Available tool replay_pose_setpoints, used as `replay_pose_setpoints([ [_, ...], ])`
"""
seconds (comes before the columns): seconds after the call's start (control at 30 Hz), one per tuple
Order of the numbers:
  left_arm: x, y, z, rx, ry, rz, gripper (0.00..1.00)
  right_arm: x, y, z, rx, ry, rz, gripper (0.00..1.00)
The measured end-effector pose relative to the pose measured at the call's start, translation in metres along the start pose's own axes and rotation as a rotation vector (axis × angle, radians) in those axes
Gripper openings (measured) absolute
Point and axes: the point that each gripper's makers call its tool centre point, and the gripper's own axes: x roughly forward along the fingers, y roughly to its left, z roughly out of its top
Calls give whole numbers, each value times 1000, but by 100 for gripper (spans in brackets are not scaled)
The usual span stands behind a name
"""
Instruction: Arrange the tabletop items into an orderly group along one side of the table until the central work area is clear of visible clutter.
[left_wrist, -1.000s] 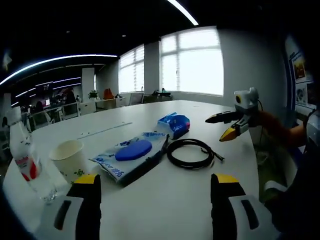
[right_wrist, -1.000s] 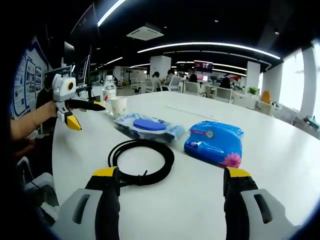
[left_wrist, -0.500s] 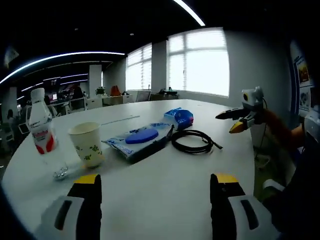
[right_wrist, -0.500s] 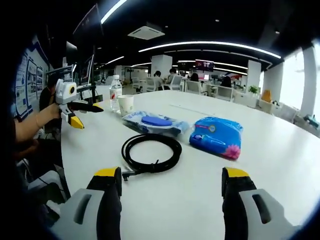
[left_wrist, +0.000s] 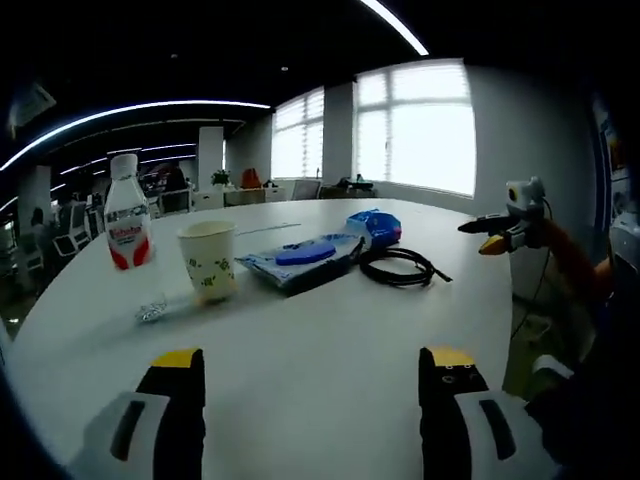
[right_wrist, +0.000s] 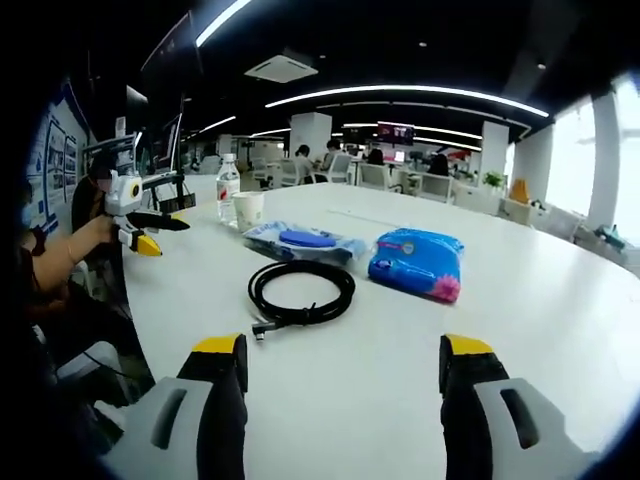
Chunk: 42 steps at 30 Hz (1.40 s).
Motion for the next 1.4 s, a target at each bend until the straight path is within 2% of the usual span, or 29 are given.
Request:
replay_pose_setpoints([
  [0.1, -4, -4, -2, -13, -16, 1, 85, -6, 6, 0, 3, -8, 10, 76],
  [0.23, -10, -8, 2, -27, -52, 9, 85, -13, 13, 5, 13, -46, 22, 77],
  [0.4, -17, -10, 8, -45, -64, 13, 85, -15, 17, 2, 14, -55, 34, 77],
  [0.57, -22, -14, 5, -8, -25, 25, 85, -13, 22, -5, 26, -43, 43, 76],
  [0.63, -22, -13, 2, 4, 10, 43, 85, -13, 23, -5, 36, -50, 44, 76],
  [0.8, -22, -9, -2, 25, 21, 67, 85, -12, 24, -4, 43, -49, 52, 75],
  [0.9, -23, -8, 2, -8, -20, 72, 85, -13, 25, -6, 38, -45, 55, 74],
  [1.0, -23, -8, -3, -41, -30, 72, 85, -13, 26, -11, 10, -33, 40, 72],
  [1.23, -25, -8, -8, -20, -31, 88, 85, -12, 25, -14, 51, -59, 12, 74],
  [1.3, -25, -8, -6, -8, -31, 91, 85, -13, 25, -13, 70, -67, 7, 74],
  [1.4, -26, -11, 4, -9, -72, 77, 85, -17, 25, -11, 84, -87, 6, 74],
])
